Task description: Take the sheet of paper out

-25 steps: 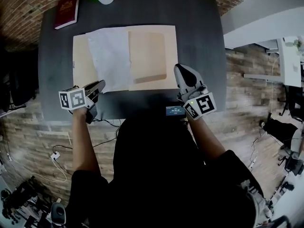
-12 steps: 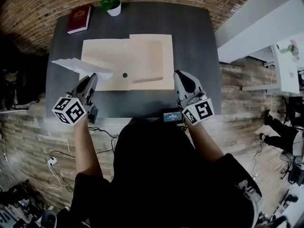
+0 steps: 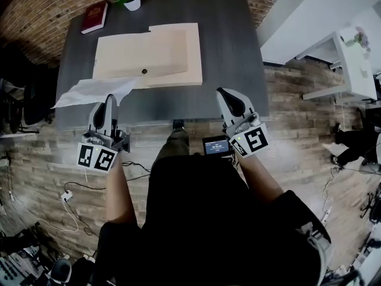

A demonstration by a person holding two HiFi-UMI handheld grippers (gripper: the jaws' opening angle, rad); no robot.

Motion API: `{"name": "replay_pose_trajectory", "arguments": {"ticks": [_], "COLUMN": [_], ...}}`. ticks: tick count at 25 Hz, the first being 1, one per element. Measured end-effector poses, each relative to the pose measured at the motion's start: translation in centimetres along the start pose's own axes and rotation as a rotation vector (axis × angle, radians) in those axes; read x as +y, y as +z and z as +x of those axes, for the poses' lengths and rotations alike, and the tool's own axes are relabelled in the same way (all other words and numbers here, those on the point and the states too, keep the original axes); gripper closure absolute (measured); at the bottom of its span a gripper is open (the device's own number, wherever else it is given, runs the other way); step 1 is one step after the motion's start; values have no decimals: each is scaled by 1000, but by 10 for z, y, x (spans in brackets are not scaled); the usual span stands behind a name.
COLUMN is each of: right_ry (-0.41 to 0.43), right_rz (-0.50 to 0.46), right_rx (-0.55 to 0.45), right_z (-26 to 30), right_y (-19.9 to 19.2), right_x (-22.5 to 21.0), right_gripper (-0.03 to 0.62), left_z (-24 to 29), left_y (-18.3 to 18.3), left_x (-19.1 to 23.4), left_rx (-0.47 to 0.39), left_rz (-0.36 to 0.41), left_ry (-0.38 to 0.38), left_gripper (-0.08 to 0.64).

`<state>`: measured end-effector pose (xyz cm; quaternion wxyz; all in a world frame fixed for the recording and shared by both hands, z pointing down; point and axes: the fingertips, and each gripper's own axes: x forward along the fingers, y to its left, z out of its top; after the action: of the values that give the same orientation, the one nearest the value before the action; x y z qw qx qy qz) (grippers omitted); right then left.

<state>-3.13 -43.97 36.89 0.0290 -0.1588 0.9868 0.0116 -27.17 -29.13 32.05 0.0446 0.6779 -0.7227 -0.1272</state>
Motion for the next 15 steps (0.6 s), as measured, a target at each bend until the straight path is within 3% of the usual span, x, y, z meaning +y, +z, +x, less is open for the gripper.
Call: {"name": "replay_pose_trajectory", "arguments": {"ticks": [6,15], "right_ry": [-5,16], "right_rz": [20,54], "right_rx": [19,37], "right_z": [-74,-131], "right_y": [-10,-14], "right_x": [30,100], "right_gripper": [589,589], "left_z": [-63,-154], "left_y": [-15,-22], "left_x": [-64,-98], "left_rx": [-69,-108], "left_rz": [63,113], "left_ry": [44,146], "left_gripper": [566,566]}}
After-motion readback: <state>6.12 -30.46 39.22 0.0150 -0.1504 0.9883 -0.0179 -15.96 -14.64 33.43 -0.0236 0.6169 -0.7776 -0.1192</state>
